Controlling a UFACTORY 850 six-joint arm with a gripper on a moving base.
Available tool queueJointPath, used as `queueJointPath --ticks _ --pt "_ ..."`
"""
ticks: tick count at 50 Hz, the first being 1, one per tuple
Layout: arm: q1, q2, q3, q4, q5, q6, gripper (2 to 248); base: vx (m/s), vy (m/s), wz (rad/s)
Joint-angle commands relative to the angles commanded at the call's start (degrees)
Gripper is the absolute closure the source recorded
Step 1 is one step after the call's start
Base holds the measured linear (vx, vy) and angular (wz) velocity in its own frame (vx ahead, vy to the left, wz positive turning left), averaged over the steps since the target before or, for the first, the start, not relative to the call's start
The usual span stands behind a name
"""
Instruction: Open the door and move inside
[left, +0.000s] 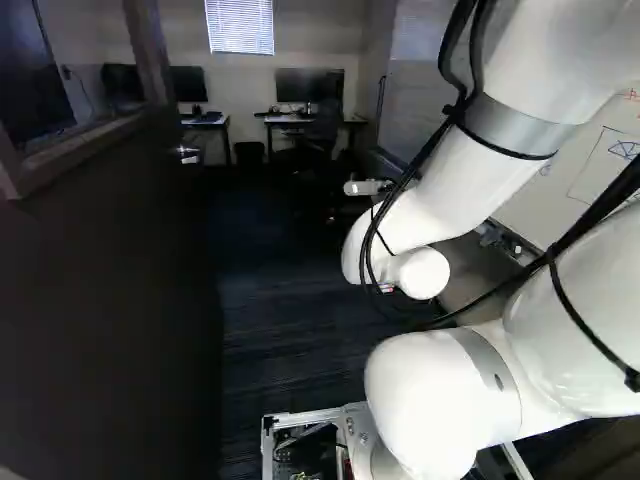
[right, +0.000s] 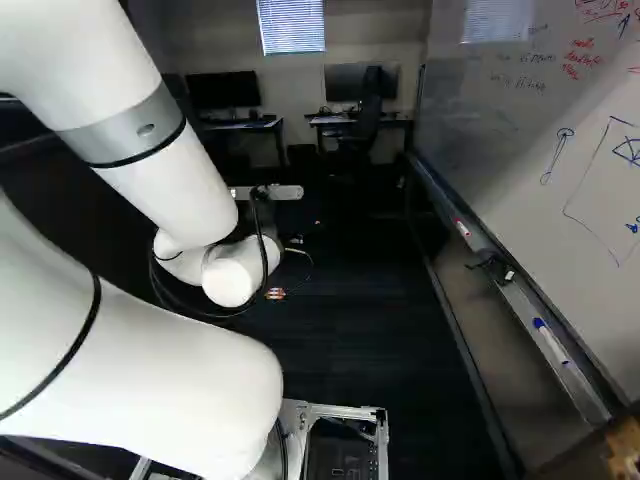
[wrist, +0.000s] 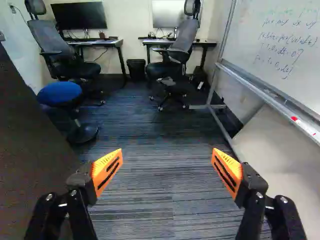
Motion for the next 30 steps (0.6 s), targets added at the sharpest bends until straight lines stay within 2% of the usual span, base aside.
queueJointPath --ticks 30 --pt "0.00 0.00 0.00 0.00 0.00 0.00 3 0.178 0.005 -0.006"
